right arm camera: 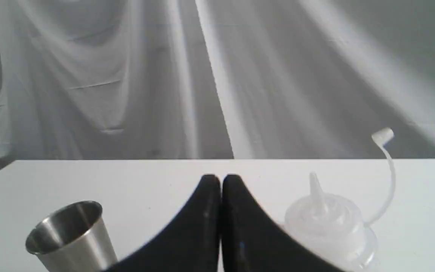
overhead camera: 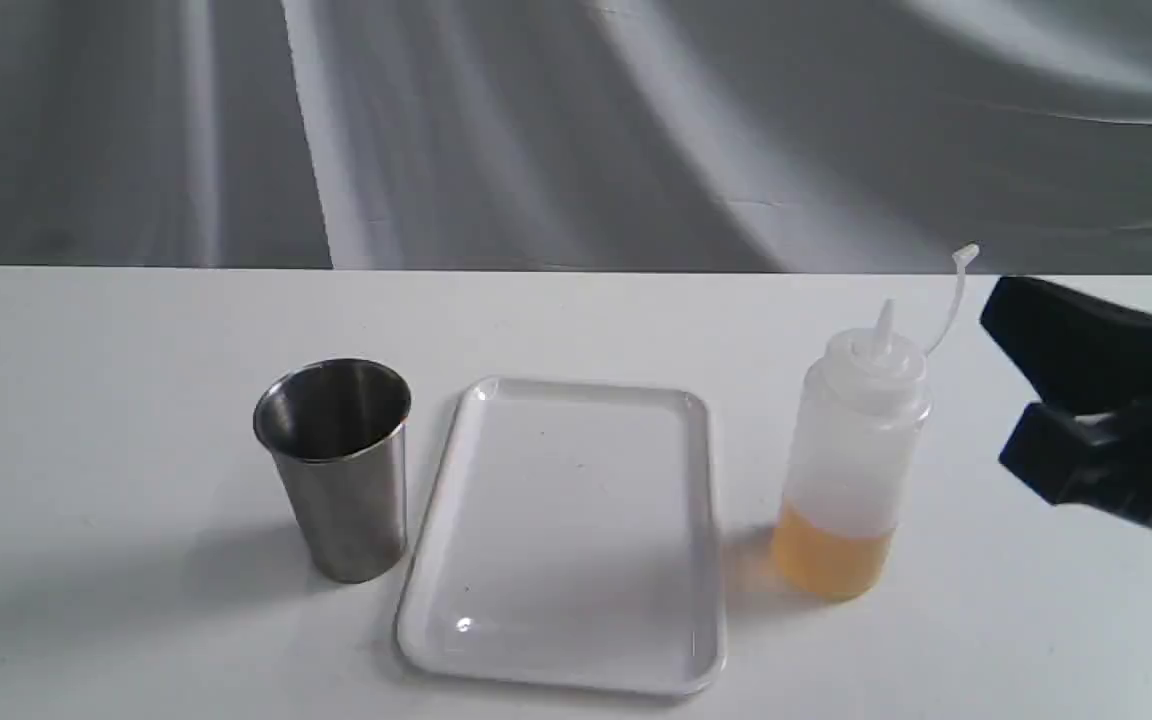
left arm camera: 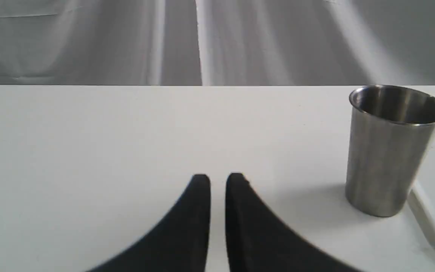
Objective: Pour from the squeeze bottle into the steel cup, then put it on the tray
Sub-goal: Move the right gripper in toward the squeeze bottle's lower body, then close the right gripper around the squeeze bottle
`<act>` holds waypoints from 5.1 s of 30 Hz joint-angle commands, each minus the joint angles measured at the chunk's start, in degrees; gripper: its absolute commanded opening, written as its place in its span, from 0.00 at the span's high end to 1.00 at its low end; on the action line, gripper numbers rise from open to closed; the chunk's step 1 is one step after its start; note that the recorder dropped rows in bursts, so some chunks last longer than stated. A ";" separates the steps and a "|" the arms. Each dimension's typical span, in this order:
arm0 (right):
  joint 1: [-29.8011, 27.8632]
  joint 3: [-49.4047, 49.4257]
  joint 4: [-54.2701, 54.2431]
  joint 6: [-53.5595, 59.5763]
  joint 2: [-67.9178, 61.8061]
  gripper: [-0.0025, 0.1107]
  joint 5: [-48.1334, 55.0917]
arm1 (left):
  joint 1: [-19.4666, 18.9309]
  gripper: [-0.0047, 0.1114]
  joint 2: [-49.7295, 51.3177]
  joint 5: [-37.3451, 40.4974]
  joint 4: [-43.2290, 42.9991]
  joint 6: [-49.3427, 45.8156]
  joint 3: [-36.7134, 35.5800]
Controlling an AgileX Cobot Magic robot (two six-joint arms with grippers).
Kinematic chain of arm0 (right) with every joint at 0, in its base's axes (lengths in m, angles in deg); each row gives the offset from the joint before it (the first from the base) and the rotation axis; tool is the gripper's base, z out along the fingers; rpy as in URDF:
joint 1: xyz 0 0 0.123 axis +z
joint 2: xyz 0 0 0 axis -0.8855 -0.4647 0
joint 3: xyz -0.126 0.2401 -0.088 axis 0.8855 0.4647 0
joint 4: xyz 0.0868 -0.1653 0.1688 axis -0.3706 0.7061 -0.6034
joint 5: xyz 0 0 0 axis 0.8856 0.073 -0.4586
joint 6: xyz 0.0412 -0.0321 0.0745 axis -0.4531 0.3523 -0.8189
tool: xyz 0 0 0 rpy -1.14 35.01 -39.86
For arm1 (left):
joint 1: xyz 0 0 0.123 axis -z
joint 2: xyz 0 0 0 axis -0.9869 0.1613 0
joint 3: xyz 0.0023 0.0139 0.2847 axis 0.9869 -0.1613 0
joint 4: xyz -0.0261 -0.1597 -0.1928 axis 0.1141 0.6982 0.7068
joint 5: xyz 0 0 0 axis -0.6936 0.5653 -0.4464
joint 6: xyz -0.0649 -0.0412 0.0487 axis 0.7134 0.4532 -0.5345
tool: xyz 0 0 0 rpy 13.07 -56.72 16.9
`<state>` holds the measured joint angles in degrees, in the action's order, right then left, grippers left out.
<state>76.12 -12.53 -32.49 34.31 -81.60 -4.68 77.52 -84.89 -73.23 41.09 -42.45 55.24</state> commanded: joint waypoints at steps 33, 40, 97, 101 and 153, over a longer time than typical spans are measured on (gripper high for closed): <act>0.41 7.23 0.83 6.98 -32.58 0.89 -19.40 | 0.13 0.89 -0.15 -0.41 -0.02 0.04 -0.25; 0.41 10.37 0.71 9.23 -36.15 0.15 -28.13 | 0.13 0.89 -0.15 -0.41 -0.02 0.04 -0.25; -0.03 -5.10 -8.22 21.24 -58.63 0.05 -36.31 | 0.13 0.89 -0.15 -0.41 -0.02 0.15 -0.25; -0.03 -6.95 -8.22 21.62 -60.96 0.05 -36.22 | 0.13 0.89 -0.15 -0.41 -0.02 0.15 -0.25; -0.66 -15.30 -14.84 21.01 -68.72 0.58 -40.89 | 0.13 0.89 -0.15 -0.41 -0.02 0.02 -0.25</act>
<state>75.94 -27.68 -47.22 55.37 -150.40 -44.88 77.52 -84.89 -73.23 41.09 -42.45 55.24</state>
